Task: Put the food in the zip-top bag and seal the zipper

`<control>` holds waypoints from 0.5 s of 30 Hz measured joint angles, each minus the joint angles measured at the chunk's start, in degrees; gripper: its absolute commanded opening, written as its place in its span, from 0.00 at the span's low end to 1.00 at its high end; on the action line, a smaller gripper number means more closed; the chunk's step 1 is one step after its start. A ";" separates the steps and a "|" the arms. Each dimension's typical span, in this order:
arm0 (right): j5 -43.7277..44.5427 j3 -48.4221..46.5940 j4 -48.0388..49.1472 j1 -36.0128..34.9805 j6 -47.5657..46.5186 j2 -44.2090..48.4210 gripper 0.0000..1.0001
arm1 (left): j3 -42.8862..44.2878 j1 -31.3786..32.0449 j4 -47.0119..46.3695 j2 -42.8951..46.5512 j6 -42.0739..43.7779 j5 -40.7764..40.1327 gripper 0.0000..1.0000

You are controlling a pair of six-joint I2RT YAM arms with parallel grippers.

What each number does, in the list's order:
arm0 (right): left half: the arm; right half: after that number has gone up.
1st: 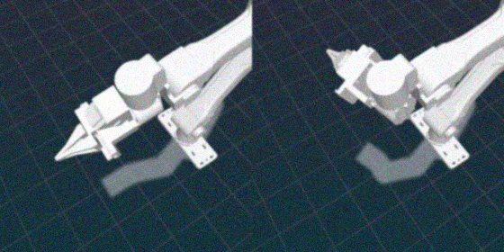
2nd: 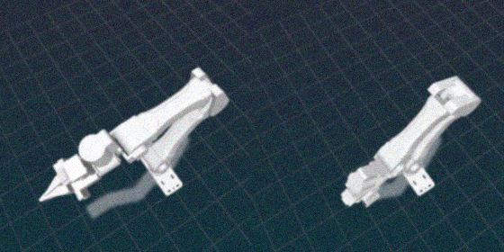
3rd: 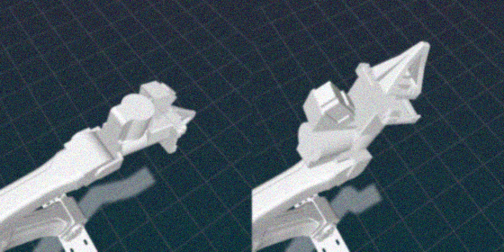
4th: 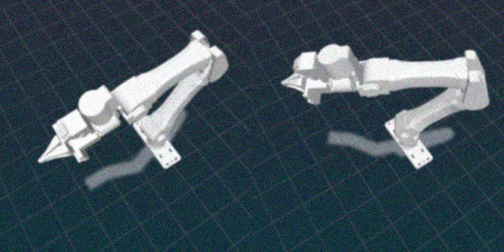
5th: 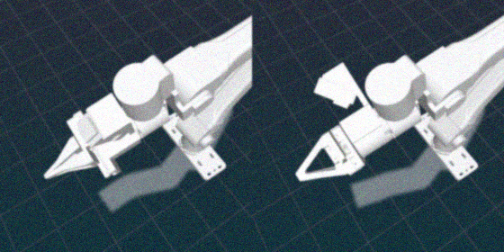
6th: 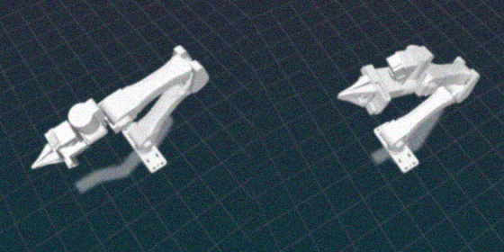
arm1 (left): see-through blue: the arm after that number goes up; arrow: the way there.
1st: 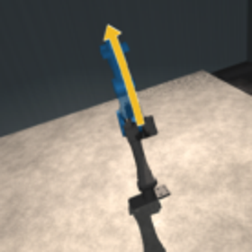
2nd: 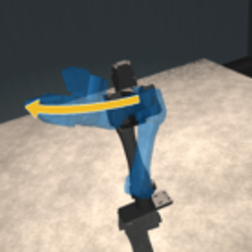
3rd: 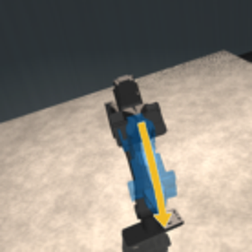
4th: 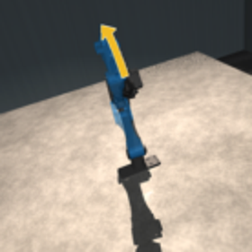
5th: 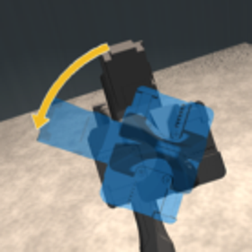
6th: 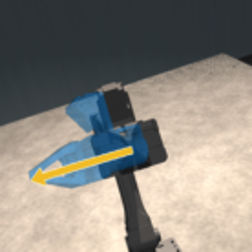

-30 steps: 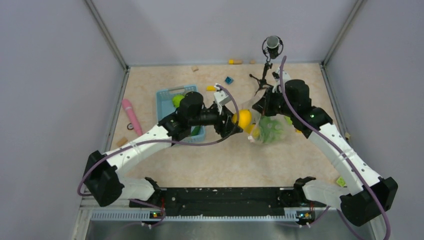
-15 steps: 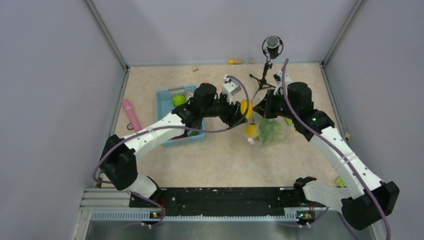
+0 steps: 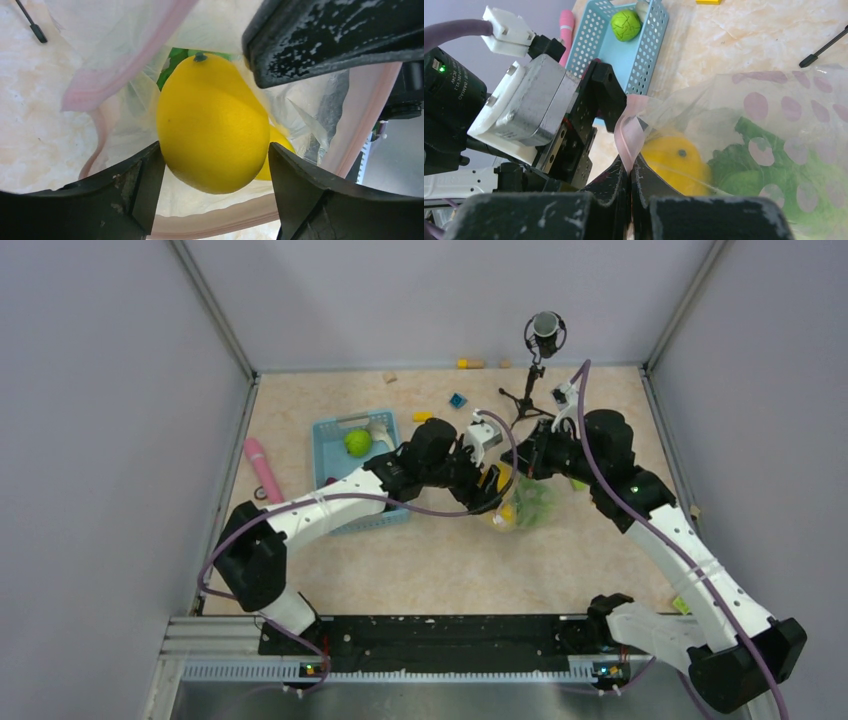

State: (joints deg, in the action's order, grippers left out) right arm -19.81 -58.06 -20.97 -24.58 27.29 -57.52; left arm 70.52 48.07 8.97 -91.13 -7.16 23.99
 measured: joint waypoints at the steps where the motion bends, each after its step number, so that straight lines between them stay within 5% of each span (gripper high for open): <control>1: 0.00 0.02 0.02 0.00 0.04 0.00 0.00 | 0.00 0.04 0.11 0.07 0.02 -0.28 0.92; 15: 0.31 0.04 0.42 -0.02 0.42 0.04 0.00 | -3.65 0.04 -0.24 10.75 -0.39 -1.46 0.98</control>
State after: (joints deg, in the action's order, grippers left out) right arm -19.51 -58.02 -20.56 -24.60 27.70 -57.47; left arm 66.87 48.12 8.73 -80.38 -7.55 22.52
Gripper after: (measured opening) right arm 0.003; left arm 0.982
